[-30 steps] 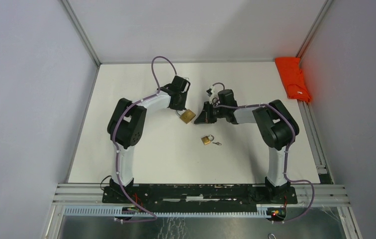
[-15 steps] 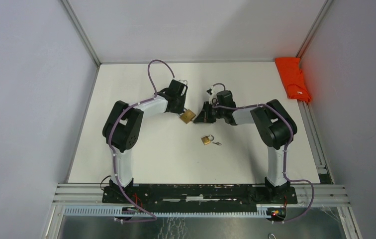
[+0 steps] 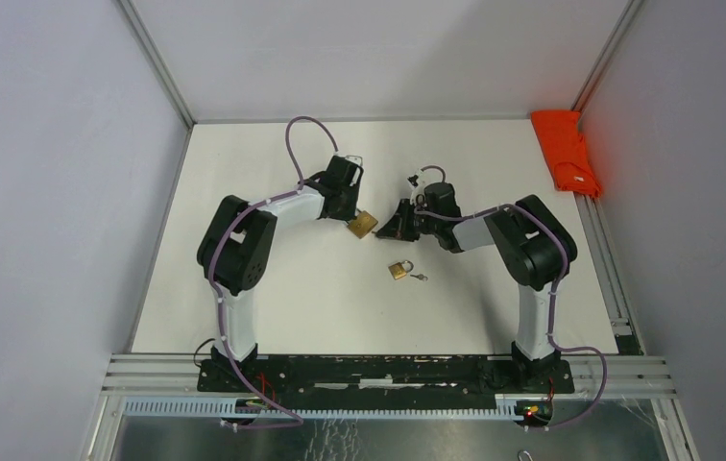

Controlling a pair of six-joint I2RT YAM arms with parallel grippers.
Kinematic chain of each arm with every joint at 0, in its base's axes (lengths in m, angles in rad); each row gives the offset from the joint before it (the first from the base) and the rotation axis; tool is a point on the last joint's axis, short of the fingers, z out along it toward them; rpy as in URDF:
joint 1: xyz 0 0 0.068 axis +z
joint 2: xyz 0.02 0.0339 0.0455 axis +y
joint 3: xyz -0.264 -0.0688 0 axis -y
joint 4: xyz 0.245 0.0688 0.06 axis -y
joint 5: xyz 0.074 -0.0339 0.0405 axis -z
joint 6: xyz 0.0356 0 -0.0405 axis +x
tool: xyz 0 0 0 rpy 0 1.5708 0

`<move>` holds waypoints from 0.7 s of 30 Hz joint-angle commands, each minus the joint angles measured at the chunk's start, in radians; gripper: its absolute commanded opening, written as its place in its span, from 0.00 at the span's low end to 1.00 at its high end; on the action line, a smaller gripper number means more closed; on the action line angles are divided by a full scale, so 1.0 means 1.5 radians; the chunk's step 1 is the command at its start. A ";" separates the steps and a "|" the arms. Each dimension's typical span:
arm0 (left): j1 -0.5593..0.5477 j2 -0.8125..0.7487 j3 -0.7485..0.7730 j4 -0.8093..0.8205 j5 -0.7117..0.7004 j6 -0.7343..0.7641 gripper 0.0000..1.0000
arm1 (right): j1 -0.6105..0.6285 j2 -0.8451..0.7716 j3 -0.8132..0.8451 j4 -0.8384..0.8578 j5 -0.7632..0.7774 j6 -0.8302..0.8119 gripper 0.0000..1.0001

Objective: Unlock with the key

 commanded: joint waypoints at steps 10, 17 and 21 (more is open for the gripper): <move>-0.019 0.030 -0.035 -0.086 0.021 -0.029 0.02 | 0.001 -0.023 -0.033 0.128 0.001 0.063 0.00; -0.022 0.027 -0.036 -0.088 0.024 -0.028 0.02 | 0.007 -0.012 -0.012 0.107 -0.005 0.065 0.00; -0.022 0.024 -0.037 -0.088 0.023 -0.027 0.02 | 0.010 -0.009 0.002 0.063 0.001 0.047 0.00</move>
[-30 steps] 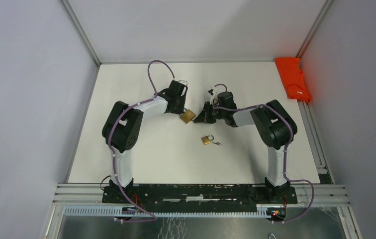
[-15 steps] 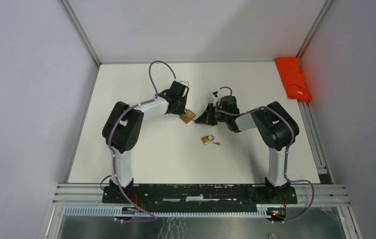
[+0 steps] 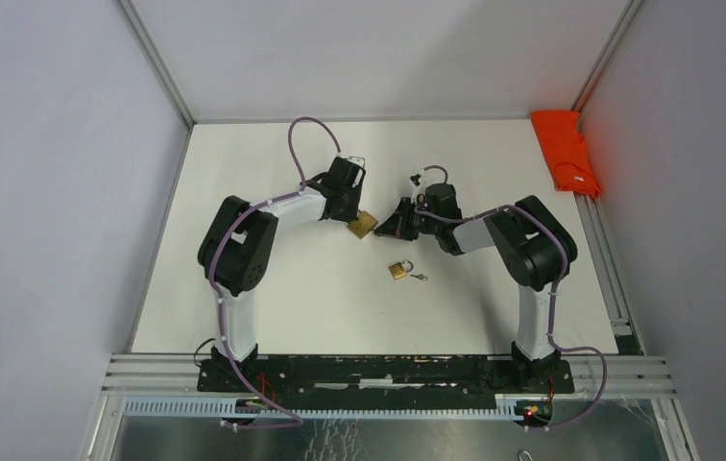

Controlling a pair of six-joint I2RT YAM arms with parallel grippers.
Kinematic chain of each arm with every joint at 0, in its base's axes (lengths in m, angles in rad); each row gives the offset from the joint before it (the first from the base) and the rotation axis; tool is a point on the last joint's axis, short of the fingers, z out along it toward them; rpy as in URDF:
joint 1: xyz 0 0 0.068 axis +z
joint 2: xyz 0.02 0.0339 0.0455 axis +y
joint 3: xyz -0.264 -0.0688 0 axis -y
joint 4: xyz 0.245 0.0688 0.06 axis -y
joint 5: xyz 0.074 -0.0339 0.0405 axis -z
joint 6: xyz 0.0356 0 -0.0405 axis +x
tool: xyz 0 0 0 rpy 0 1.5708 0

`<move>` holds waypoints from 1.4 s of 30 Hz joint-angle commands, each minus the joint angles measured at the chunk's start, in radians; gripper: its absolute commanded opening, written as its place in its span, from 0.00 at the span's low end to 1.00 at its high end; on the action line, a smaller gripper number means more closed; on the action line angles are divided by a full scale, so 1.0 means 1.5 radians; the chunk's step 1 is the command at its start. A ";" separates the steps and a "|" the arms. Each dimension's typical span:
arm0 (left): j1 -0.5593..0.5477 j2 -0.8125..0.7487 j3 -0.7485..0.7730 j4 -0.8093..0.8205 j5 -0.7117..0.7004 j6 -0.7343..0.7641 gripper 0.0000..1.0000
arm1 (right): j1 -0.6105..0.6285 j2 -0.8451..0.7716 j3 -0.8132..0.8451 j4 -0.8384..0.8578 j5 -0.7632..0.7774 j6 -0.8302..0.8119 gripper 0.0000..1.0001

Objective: Unlock with the key

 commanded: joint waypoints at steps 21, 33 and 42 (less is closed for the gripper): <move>-0.014 0.020 -0.045 -0.078 0.034 -0.025 0.02 | 0.021 -0.005 0.032 -0.045 0.077 0.015 0.00; -0.014 0.015 -0.054 -0.073 0.038 -0.025 0.02 | 0.021 -0.011 -0.011 0.043 0.080 0.065 0.00; -0.014 0.016 -0.053 -0.073 0.039 -0.024 0.02 | 0.021 -0.026 -0.048 0.094 0.080 0.076 0.00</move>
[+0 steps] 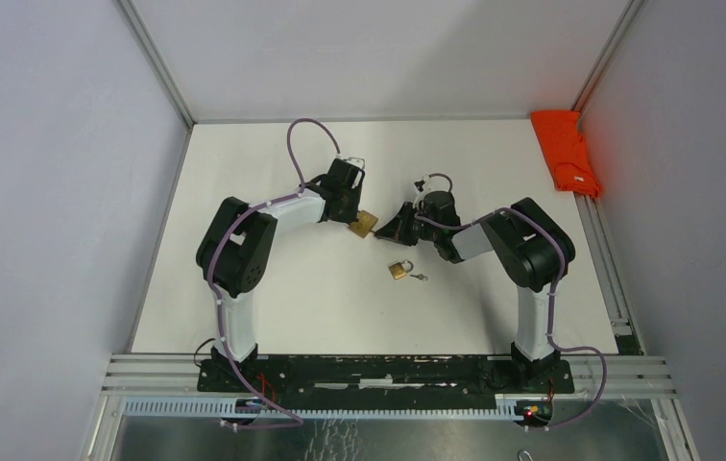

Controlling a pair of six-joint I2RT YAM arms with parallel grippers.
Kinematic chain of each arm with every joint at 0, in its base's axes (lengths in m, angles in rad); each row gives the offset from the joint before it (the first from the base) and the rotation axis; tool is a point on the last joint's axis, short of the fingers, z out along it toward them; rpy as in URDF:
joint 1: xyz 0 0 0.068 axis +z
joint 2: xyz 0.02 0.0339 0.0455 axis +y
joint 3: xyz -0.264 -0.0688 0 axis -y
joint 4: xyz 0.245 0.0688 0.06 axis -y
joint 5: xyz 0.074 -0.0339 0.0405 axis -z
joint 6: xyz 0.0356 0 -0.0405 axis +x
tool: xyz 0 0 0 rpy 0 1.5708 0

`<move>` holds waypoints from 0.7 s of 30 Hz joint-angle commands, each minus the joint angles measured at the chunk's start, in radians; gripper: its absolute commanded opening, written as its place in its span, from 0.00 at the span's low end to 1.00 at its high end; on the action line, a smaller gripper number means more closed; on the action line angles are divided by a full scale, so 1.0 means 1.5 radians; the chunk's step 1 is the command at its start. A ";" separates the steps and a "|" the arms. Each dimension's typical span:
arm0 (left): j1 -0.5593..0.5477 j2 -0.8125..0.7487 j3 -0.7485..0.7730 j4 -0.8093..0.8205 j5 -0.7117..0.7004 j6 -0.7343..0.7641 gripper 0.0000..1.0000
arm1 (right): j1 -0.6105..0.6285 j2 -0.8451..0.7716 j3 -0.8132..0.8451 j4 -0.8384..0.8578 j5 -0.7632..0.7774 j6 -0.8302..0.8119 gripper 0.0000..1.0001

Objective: Unlock with the key

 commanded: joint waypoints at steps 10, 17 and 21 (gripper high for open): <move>-0.013 0.026 -0.034 -0.090 0.037 -0.024 0.02 | 0.001 -0.029 -0.004 0.064 0.002 0.001 0.00; -0.014 0.026 -0.032 -0.091 0.038 -0.022 0.02 | 0.002 -0.015 0.005 0.082 -0.002 0.015 0.00; -0.014 0.028 -0.032 -0.091 0.039 -0.022 0.02 | 0.002 -0.009 0.007 0.085 -0.004 0.016 0.00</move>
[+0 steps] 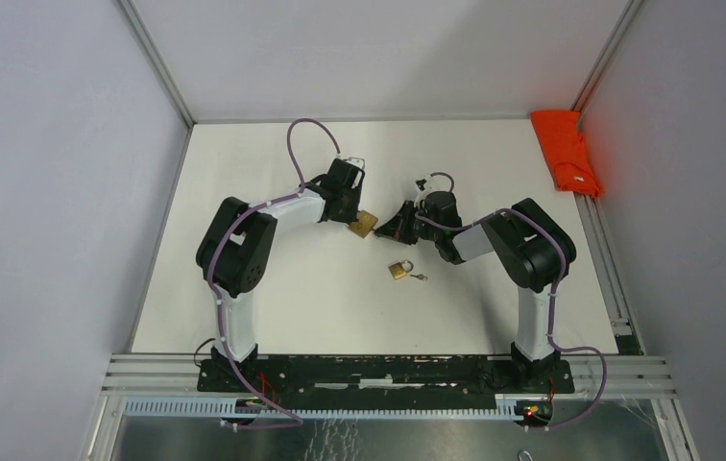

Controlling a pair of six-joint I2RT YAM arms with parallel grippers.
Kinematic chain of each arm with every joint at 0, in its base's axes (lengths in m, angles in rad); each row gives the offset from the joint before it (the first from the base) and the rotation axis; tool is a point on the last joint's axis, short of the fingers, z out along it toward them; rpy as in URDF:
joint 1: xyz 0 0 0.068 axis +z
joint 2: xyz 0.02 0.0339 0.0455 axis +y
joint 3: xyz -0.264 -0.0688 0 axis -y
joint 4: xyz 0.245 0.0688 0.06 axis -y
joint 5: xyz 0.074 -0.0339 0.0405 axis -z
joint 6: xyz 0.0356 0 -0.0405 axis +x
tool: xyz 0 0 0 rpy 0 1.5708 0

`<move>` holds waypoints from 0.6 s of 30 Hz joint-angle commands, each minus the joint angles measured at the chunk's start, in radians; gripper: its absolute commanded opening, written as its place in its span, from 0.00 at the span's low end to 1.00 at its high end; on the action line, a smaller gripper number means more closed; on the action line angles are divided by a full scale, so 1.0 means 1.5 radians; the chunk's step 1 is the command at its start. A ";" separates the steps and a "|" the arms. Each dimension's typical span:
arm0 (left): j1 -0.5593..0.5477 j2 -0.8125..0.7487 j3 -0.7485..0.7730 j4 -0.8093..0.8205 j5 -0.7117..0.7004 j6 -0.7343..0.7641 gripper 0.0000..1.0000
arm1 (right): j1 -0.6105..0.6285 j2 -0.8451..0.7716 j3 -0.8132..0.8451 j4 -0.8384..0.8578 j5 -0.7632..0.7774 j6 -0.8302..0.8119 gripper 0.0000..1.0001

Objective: Unlock with the key

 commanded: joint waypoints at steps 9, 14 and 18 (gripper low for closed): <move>-0.015 0.027 -0.032 -0.091 0.040 -0.022 0.02 | 0.001 0.005 0.037 0.007 -0.007 0.001 0.00; -0.017 0.024 -0.031 -0.091 0.041 -0.022 0.02 | 0.002 0.004 0.054 -0.048 0.000 -0.010 0.00; -0.017 0.024 -0.031 -0.090 0.043 -0.021 0.02 | 0.001 -0.002 0.059 -0.076 0.012 -0.018 0.00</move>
